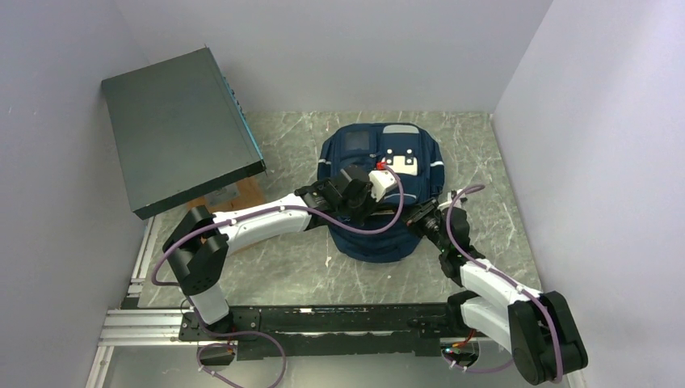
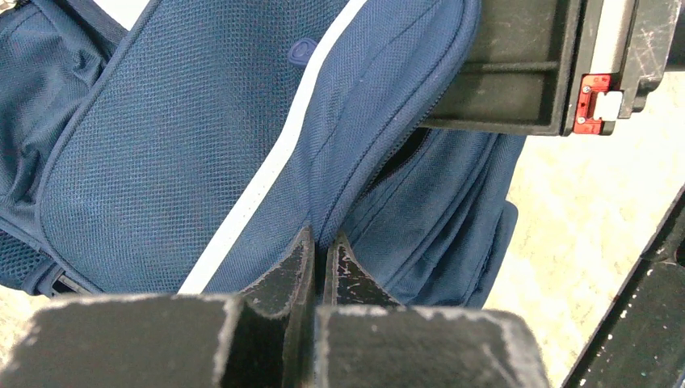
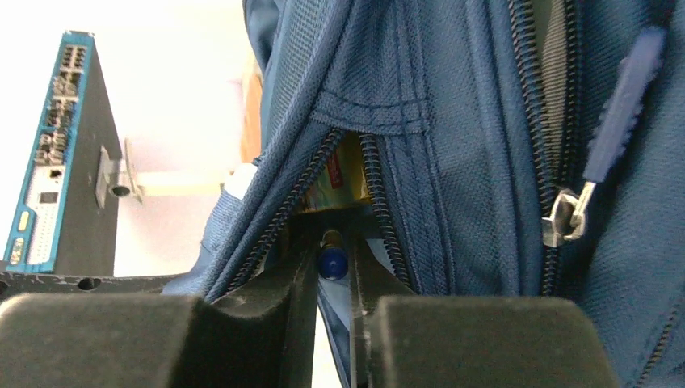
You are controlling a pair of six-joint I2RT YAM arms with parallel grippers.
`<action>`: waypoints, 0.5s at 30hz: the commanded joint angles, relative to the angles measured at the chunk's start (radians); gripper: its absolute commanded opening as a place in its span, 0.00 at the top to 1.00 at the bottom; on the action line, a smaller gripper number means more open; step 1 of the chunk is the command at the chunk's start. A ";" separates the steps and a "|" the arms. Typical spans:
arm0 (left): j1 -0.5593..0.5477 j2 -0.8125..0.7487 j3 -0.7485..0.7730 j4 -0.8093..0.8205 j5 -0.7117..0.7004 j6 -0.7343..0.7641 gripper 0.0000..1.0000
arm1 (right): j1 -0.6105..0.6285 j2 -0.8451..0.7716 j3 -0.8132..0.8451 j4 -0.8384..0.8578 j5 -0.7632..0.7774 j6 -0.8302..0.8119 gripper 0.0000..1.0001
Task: Pack the student bag
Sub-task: Place the stationery in the student bag.
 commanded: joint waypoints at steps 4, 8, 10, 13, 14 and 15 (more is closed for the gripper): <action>-0.019 -0.073 0.071 0.013 0.117 -0.070 1.00 | -0.001 -0.067 0.106 -0.237 -0.075 -0.130 0.67; -0.017 -0.083 0.068 0.008 0.120 -0.071 1.00 | -0.001 -0.126 0.144 -0.368 -0.029 -0.224 0.52; -0.016 -0.085 0.064 0.005 0.124 -0.074 1.00 | -0.001 -0.130 0.189 -0.461 0.008 -0.295 0.49; -0.015 -0.090 0.057 0.007 0.129 -0.078 1.00 | -0.003 -0.128 0.284 -0.611 0.071 -0.421 0.43; -0.014 -0.090 0.056 0.007 0.132 -0.078 1.00 | -0.003 -0.122 0.314 -0.645 0.083 -0.449 0.42; -0.013 -0.090 0.056 0.004 0.134 -0.078 1.00 | -0.003 -0.118 0.344 -0.682 0.097 -0.475 0.42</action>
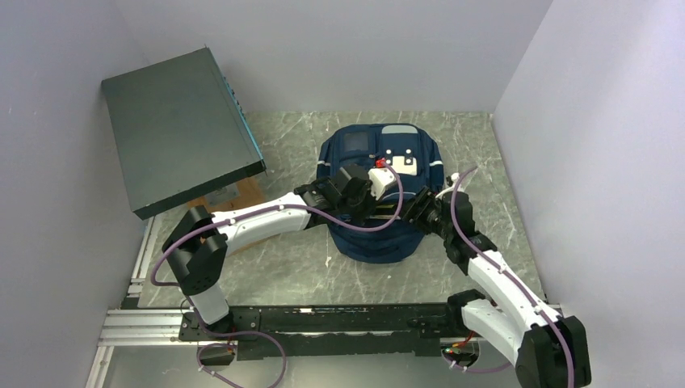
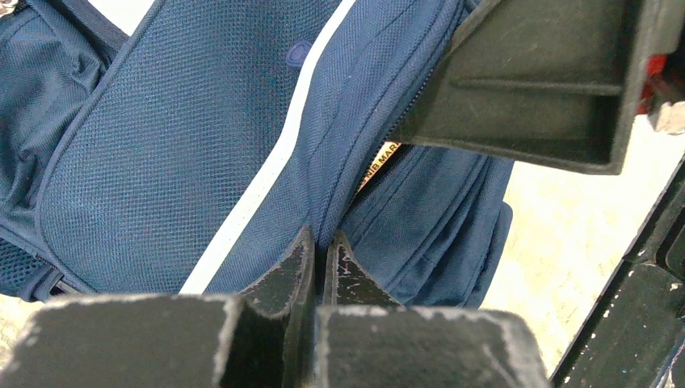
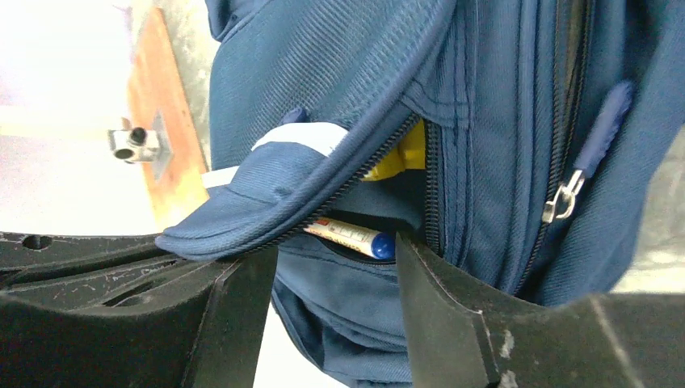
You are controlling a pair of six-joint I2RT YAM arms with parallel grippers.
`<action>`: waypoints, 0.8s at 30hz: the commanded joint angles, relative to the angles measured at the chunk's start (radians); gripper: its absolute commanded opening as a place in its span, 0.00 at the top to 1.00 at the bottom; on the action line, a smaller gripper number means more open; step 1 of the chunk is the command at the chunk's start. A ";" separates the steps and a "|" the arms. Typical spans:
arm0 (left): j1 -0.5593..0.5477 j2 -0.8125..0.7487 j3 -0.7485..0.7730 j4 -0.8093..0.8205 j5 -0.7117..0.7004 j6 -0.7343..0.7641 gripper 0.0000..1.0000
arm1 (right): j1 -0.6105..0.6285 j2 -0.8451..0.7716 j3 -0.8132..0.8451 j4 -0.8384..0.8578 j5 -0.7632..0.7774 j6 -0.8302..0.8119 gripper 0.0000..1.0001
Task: Pack the student bag
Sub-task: Place the stationery in the student bag.
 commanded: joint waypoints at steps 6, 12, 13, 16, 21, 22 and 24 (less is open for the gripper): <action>-0.014 -0.082 0.050 0.009 0.127 -0.054 1.00 | 0.000 0.018 0.262 -0.370 0.151 -0.305 0.42; -0.013 -0.086 0.053 -0.011 0.137 -0.061 0.95 | 0.127 -0.082 0.151 -0.338 0.081 -0.244 0.50; -0.013 -0.085 0.053 -0.018 0.143 -0.065 0.91 | 0.150 -0.108 0.135 -0.335 0.093 -0.226 0.50; -0.010 -0.089 0.054 -0.053 0.148 -0.090 0.66 | 0.195 -0.179 0.134 -0.385 0.127 -0.239 0.50; -0.003 -0.211 -0.018 -0.080 0.148 -0.081 0.40 | 0.244 -0.206 0.150 -0.454 0.112 -0.233 0.51; -0.002 -0.252 -0.039 -0.076 0.136 -0.076 0.38 | 0.276 -0.199 0.142 -0.438 0.109 -0.199 0.51; -0.001 -0.340 -0.066 -0.093 0.110 -0.063 0.36 | 0.361 -0.186 0.117 -0.372 0.135 -0.109 0.51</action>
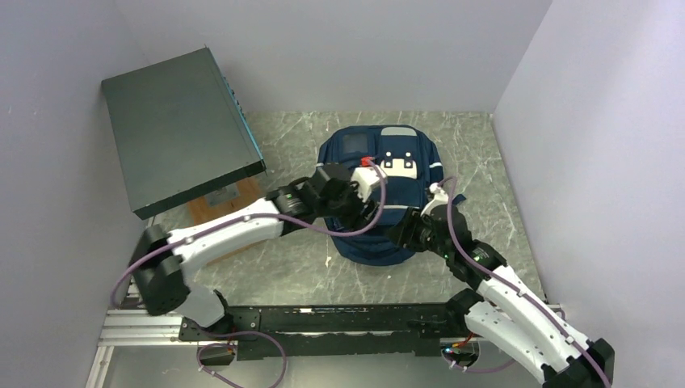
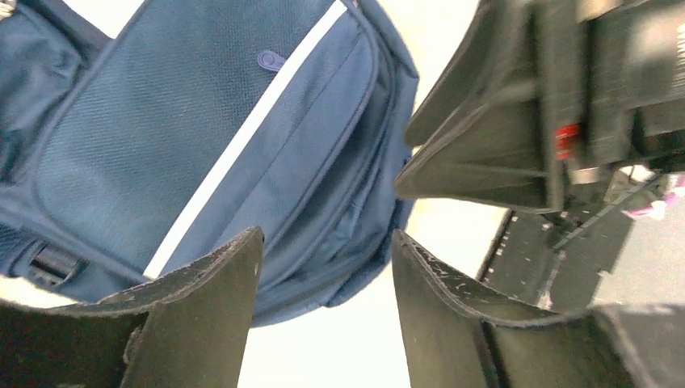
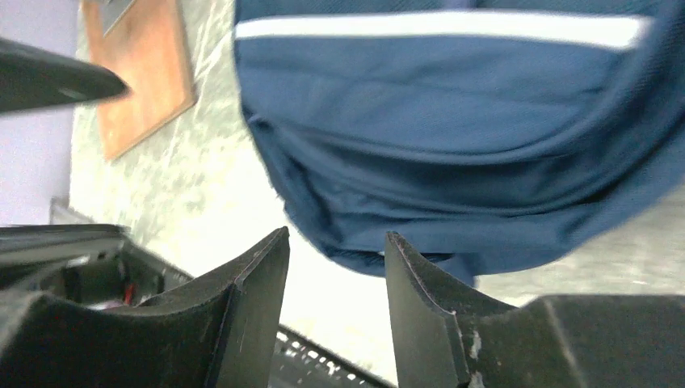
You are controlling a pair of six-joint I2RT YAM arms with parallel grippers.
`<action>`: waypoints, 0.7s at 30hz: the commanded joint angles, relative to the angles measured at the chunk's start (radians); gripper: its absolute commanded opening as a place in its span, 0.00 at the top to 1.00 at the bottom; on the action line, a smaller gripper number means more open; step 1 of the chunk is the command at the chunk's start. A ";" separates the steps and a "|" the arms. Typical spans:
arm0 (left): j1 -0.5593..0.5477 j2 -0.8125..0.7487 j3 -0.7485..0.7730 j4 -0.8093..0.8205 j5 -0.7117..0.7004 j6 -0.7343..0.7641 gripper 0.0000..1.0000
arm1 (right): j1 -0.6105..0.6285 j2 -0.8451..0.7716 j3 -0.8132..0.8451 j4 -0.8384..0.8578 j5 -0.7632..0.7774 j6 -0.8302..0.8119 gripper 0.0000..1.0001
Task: Pack the student bag
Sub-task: Place the stationery in the student bag, then zip the student bag at the center of the board.
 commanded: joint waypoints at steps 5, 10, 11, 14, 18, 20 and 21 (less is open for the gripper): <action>0.002 -0.379 -0.082 -0.053 -0.084 0.038 0.33 | 0.340 0.150 -0.001 0.222 0.254 0.354 0.47; 0.002 -0.555 -0.156 -0.063 -0.172 0.044 0.30 | 0.473 0.414 0.148 0.217 0.488 0.533 0.45; 0.002 -0.585 -0.169 -0.062 -0.193 0.044 0.31 | 0.489 0.468 0.186 0.179 0.532 0.580 0.45; 0.002 -0.654 -0.210 -0.057 -0.236 0.019 0.32 | 0.509 0.609 0.308 0.060 0.632 0.668 0.45; 0.002 -0.721 -0.260 -0.056 -0.242 -0.015 0.32 | 0.526 0.745 0.427 -0.048 0.711 0.789 0.47; 0.001 -0.749 -0.274 -0.071 -0.247 -0.022 0.32 | 0.532 0.798 0.471 -0.113 0.747 0.874 0.48; 0.002 -0.764 -0.280 -0.077 -0.249 -0.022 0.32 | 0.534 0.828 0.499 -0.159 0.759 0.918 0.48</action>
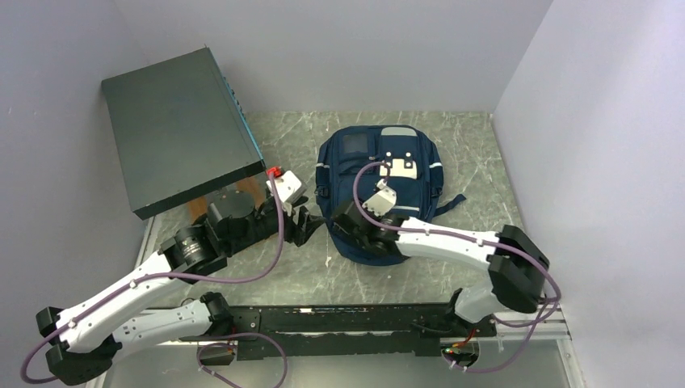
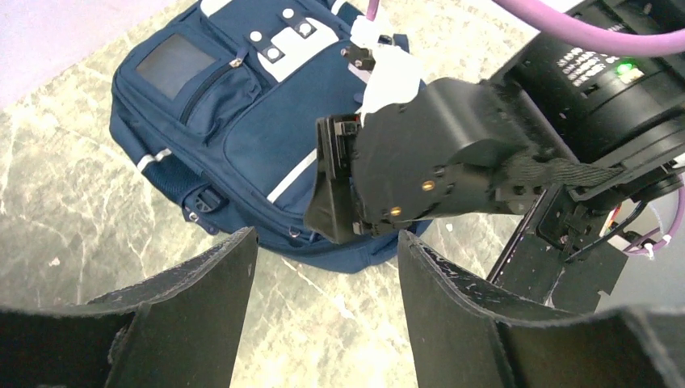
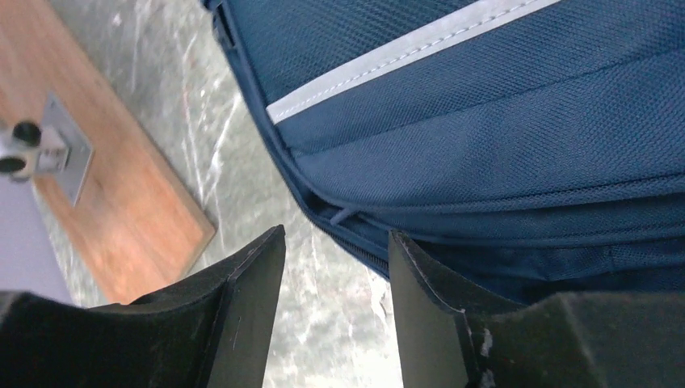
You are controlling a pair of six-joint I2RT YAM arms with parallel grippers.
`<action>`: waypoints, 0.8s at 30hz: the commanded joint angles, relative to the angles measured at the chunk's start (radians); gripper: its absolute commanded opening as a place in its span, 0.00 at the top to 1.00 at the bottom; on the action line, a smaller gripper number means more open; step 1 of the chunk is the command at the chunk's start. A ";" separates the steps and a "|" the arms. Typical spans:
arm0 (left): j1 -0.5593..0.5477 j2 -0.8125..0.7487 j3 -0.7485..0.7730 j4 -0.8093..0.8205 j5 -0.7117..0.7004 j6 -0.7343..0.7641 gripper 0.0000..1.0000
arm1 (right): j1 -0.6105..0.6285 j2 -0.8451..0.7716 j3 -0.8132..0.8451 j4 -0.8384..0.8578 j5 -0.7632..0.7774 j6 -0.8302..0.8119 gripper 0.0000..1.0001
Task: Pack the student bag
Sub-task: Zip the student bag at the center of the board.
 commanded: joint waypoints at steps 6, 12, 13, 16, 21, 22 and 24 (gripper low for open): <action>0.001 -0.129 -0.042 -0.039 -0.062 0.000 0.30 | 0.018 0.263 0.256 -0.274 0.144 0.203 0.48; 0.001 -0.177 -0.072 -0.043 -0.068 0.001 0.29 | 0.025 0.376 0.364 -0.380 0.186 0.206 0.53; 0.001 -0.182 -0.081 -0.042 -0.070 -0.001 0.29 | 0.027 0.389 0.376 -0.402 0.193 0.206 0.54; 0.001 -0.190 -0.102 -0.039 -0.076 -0.006 0.29 | 0.035 0.426 0.407 -0.465 0.206 0.210 0.66; 0.001 -0.176 -0.124 -0.037 -0.087 -0.029 0.28 | 0.059 0.384 0.355 -0.443 0.204 0.087 0.90; 0.001 -0.169 -0.128 -0.038 -0.102 -0.041 0.28 | 0.059 0.361 0.332 -0.411 0.181 0.018 0.97; 0.001 -0.148 -0.137 -0.045 -0.142 -0.080 0.27 | 0.059 0.295 0.270 -0.305 0.141 -0.179 1.00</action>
